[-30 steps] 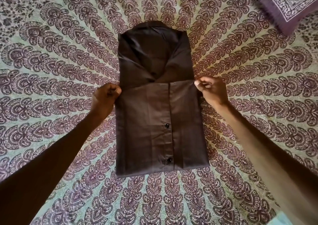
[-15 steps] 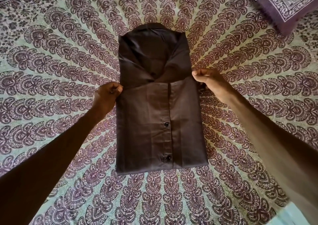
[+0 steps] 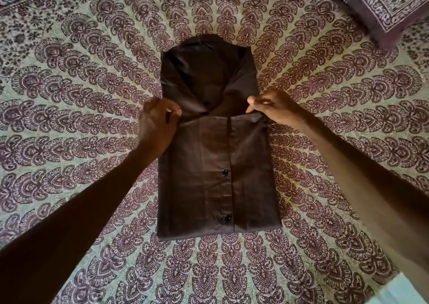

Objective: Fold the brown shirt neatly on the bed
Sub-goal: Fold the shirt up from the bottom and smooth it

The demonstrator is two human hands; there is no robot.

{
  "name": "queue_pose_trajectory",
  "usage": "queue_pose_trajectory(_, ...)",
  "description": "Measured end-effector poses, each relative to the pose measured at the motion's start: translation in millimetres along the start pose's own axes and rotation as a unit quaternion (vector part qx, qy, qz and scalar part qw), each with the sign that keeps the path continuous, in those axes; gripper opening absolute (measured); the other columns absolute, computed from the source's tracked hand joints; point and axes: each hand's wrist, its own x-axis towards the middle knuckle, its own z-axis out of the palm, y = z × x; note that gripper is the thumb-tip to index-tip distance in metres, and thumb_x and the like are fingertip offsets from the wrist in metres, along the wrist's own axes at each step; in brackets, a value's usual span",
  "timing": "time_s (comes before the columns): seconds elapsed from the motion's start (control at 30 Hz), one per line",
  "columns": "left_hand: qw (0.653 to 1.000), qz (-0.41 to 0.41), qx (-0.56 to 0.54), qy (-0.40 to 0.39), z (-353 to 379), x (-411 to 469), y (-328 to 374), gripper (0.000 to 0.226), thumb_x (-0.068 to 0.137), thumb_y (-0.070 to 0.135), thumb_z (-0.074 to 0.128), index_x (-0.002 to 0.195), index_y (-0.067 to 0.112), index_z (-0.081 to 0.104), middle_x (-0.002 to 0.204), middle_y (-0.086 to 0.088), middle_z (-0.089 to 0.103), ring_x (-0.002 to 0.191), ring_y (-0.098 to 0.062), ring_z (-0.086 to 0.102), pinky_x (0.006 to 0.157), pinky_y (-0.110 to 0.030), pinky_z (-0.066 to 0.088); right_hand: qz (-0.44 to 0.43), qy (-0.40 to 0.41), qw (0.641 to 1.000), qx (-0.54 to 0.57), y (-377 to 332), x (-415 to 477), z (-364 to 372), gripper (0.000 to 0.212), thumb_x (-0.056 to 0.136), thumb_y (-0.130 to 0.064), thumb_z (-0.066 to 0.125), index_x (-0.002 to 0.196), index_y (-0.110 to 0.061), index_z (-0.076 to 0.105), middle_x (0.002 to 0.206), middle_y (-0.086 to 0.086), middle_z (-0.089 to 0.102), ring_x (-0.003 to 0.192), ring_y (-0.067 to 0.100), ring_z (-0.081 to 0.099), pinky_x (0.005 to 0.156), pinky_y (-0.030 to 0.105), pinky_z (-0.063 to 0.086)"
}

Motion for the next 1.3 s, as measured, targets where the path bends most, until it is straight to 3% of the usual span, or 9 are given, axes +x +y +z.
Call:
queue_pose_trajectory(0.17, 0.993, 0.081, -0.048, -0.077, 26, 8, 44, 0.022, 0.083, 0.034, 0.056, 0.089, 0.019, 0.07, 0.091, -0.001, 0.071, 0.088, -0.02, 0.064, 0.081, -0.037, 0.05, -0.049, -0.036, 0.994, -0.096, 3, -2, 3, 0.037, 0.09, -0.04, 0.065, 0.063, -0.014, 0.061, 0.06, 0.008, 0.057, 0.055, 0.014, 0.049, 0.057, 0.03, 0.034)
queue_pose_trajectory(0.33, 0.987, 0.104, 0.024, -0.116, 44, 14, 74, 0.035, 0.086, 0.039, 0.061, 0.119, 0.028, 0.063, 0.111, -0.002, 0.06, 0.105, -0.026, 0.053, 0.089, -0.035, 0.037, -0.064, -0.033, 0.997, 0.016, -8, 2, 3, 0.033, 0.091, -0.038, 0.064, 0.075, -0.009, 0.07, 0.062, 0.007, 0.061, 0.059, 0.006, 0.049, 0.055, 0.026, 0.033)
queue_pose_trajectory(0.4, 0.986, 0.076, 0.039, -0.144, 49, 15, 82, 0.032, 0.087, 0.046, 0.06, 0.115, 0.031, 0.064, 0.119, 0.001, 0.055, 0.115, -0.025, 0.045, 0.093, -0.033, 0.031, -0.076, -0.037, 0.996, 0.038, -19, 1, 5, 0.023, 0.094, -0.028, 0.062, 0.076, -0.016, 0.07, 0.063, -0.001, 0.062, 0.057, -0.003, 0.05, 0.052, 0.017, 0.033)
queue_pose_trajectory(0.5, 0.987, 0.012, 0.041, -0.157, 51, 18, 87, 0.023, 0.086, 0.047, 0.061, 0.1, 0.029, 0.068, 0.119, 0.002, 0.053, 0.12, -0.025, 0.041, 0.099, -0.037, 0.028, -0.045, -0.016, 0.997, 0.053, -17, 5, 3, 0.025, 0.1, -0.027, 0.052, 0.091, -0.016, 0.073, 0.066, -0.007, 0.067, 0.06, 0.001, 0.061, 0.05, 0.019, 0.042)
queue_pose_trajectory(0.57, 0.984, -0.015, 0.055, -0.171, 49, 19, 86, 0.025, 0.088, 0.045, 0.059, 0.101, 0.026, 0.068, 0.123, -0.001, 0.052, 0.124, -0.027, 0.038, 0.102, -0.04, 0.027, -0.027, -0.022, 0.999, 0.023, -9, 6, -1, 0.027, 0.102, -0.021, 0.047, 0.097, -0.011, 0.071, 0.057, -0.011, 0.055, 0.049, -0.004, 0.051, 0.044, 0.012, 0.033)
queue_pose_trajectory(0.77, 0.983, 0.019, 0.076, -0.166, 39, 16, 82, 0.021, 0.087, 0.042, 0.063, 0.093, 0.023, 0.068, 0.11, -0.004, 0.057, 0.116, -0.029, 0.046, 0.098, -0.044, 0.034, -0.031, -0.132, 0.987, -0.086, 6, 6, -19, 0.015, 0.096, -0.016, 0.057, 0.103, -0.008, 0.069, 0.087, 0.0, 0.063, 0.079, 0.012, 0.058, 0.067, 0.023, 0.043)
queue_pose_trajectory(0.93, 0.985, 0.097, 0.092, -0.106, 39, 16, 93, 0.019, 0.088, 0.037, 0.063, 0.092, 0.019, 0.068, 0.097, -0.002, 0.061, 0.1, -0.023, 0.052, 0.087, -0.035, 0.039, -0.036, -0.056, 0.996, -0.061, 12, 7, -15, 0.015, 0.093, -0.02, 0.063, 0.095, -0.007, 0.071, 0.084, 0.002, 0.065, 0.072, 0.006, 0.056, 0.065, 0.021, 0.041)
queue_pose_trajectory(1.07, 0.976, 0.086, 0.16, -0.117, 45, 14, 93, 0.024, 0.091, 0.039, 0.057, 0.102, 0.02, 0.067, 0.106, -0.006, 0.062, 0.104, -0.026, 0.056, 0.092, -0.038, 0.04, -0.028, -0.03, 0.994, -0.103, 19, 11, -3, 0.023, 0.093, -0.025, 0.063, 0.092, -0.004, 0.07, 0.084, 0.012, 0.066, 0.075, 0.022, 0.06, 0.066, 0.032, 0.044)
queue_pose_trajectory(1.3, 0.982, 0.072, 0.149, -0.087, 43, 16, 92, 0.017, 0.087, 0.039, 0.063, 0.092, 0.024, 0.071, 0.1, -0.003, 0.063, 0.103, -0.025, 0.056, 0.092, -0.037, 0.036, -0.069, 0.119, 0.982, -0.127, 5, -1, 19, 0.034, 0.082, -0.052, 0.062, 0.085, -0.018, 0.07, 0.078, -0.001, 0.066, 0.068, 0.014, 0.061, 0.058, 0.031, 0.05)
